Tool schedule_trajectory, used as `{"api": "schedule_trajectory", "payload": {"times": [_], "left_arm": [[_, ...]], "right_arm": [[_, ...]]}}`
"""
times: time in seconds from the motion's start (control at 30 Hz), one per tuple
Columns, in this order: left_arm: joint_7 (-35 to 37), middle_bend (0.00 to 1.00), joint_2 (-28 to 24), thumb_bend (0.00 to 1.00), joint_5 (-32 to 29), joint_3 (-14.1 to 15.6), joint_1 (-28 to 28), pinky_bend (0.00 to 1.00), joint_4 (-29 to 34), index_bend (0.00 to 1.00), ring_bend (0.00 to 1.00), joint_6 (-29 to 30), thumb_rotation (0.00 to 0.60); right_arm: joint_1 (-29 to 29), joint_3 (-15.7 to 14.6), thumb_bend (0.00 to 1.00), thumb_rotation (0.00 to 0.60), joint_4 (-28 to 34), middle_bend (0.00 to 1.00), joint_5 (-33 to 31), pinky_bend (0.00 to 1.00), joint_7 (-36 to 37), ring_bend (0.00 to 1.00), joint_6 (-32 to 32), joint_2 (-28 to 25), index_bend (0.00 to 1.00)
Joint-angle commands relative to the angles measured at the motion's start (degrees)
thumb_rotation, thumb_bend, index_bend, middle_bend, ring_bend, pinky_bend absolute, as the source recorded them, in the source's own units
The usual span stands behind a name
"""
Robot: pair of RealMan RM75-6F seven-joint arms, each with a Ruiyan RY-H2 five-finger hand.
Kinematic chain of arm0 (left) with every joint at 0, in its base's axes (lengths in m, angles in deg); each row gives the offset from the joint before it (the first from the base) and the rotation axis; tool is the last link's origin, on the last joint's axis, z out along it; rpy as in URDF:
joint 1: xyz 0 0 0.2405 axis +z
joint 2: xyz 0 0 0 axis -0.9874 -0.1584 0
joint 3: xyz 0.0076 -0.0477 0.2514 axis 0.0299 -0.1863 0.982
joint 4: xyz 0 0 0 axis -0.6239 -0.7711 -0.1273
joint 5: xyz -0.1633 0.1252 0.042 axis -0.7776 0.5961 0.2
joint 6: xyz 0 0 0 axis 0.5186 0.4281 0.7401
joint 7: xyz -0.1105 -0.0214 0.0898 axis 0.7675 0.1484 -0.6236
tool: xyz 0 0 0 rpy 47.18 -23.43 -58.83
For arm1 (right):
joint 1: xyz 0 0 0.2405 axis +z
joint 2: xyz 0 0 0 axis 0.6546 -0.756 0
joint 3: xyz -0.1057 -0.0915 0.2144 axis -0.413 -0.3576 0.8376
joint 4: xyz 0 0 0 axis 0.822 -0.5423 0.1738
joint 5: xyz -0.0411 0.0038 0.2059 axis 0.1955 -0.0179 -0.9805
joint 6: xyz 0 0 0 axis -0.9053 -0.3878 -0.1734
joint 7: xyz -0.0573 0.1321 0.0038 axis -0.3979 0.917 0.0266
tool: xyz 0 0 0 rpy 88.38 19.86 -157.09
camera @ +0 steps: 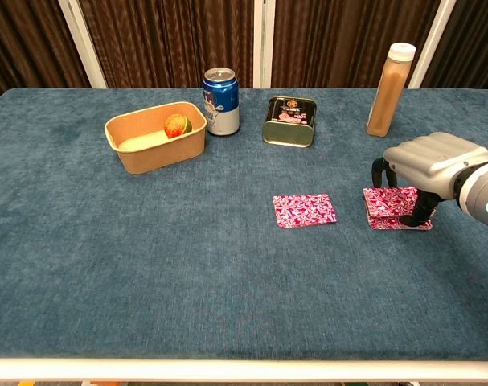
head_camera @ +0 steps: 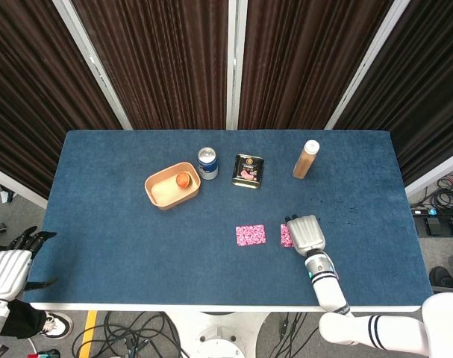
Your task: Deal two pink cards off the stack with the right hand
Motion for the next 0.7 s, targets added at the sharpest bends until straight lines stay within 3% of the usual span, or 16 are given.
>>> {"api": "schedule_trajectory", "payload": {"times": [0.03,0.33,0.7], "left_arm": [[0.0,0.17,0.0,0.01,0.0,0.0,0.0,0.19,0.0,0.19,0.05,0.1,0.6],[0.2,0.17,-0.5,0.01,0.1,0.0,0.3,0.19,0.3,0.19,0.05,0.6,0.6],[0.9,0.17,-0.3,0.01,-0.1,0.1,0.4,0.19,-0.6,0.19,0.05,0.4,0.6]], "right_arm": [[0.1,0.4,0.21,0.6,0.0,0.39,0.0,0.96,0.1,0.86,-0.1,-0.1,0.4],[2.8,3.7,0.21,0.6,-2.1,0.39,-1.0,0.96,-0.7,0.86,-1.5,1.0,0.4],[7.7,7.8,0.21,0.6,-15.2,0.39,-2.8,0.96,0.2,0.86,-7.7,6.4,0.4]]}}
